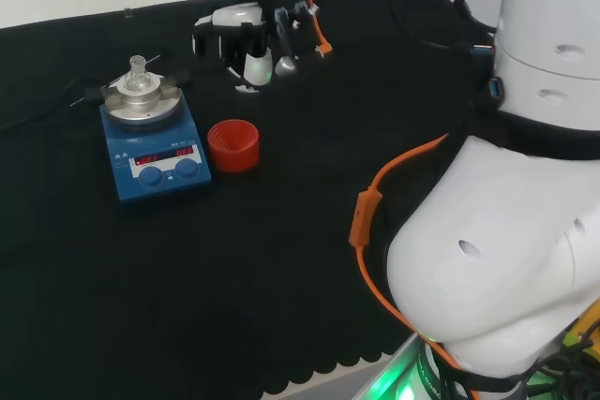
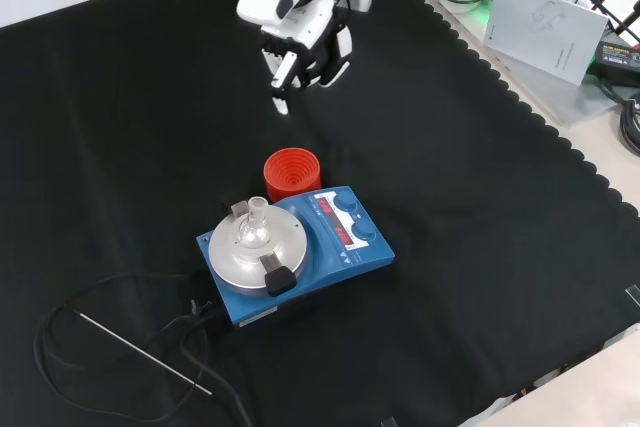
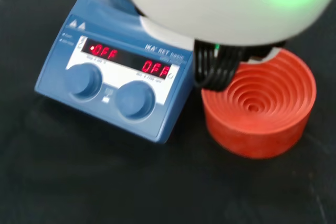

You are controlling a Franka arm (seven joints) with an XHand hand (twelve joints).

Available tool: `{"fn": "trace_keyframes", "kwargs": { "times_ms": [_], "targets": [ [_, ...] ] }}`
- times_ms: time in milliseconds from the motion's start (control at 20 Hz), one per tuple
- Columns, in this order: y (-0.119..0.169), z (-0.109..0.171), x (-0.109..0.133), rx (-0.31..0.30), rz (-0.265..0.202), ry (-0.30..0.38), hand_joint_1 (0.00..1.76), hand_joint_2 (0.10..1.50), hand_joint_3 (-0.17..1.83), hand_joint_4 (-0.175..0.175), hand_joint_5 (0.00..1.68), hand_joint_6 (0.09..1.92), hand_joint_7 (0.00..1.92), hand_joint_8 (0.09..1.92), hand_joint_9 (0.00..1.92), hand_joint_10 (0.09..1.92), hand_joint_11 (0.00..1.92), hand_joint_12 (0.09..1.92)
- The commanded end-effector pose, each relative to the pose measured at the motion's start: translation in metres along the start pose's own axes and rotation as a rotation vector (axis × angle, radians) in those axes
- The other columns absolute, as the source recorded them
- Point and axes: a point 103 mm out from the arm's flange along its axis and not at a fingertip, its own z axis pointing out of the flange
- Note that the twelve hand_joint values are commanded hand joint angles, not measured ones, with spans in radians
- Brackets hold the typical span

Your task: Turn on the heater.

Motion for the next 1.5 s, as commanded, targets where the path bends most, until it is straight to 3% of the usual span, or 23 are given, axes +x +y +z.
{"fn": "trace_keyframes", "kwargs": {
  "times_ms": [50,500,1000,1500],
  "targets": [
    [-0.031,0.009,0.023,-0.022,0.012,0.027,1.55,0.53,1.15,-0.095,0.16,1.01,1.59,1.39,1.63,1.28,1.34,1.10],
    [-0.061,0.031,0.052,0.051,0.045,-0.016,1.60,0.56,1.16,-0.077,0.08,1.00,1.72,1.44,1.76,1.36,1.35,1.17],
    [-0.083,0.043,0.073,0.102,0.072,-0.060,1.64,0.53,1.23,-0.046,0.00,0.70,1.77,1.39,1.81,1.29,1.35,1.24],
    [-0.109,0.059,0.099,0.120,0.090,-0.054,1.65,0.52,1.25,-0.034,0.00,0.63,1.79,1.39,1.83,1.30,1.35,1.26]
  ]
}}
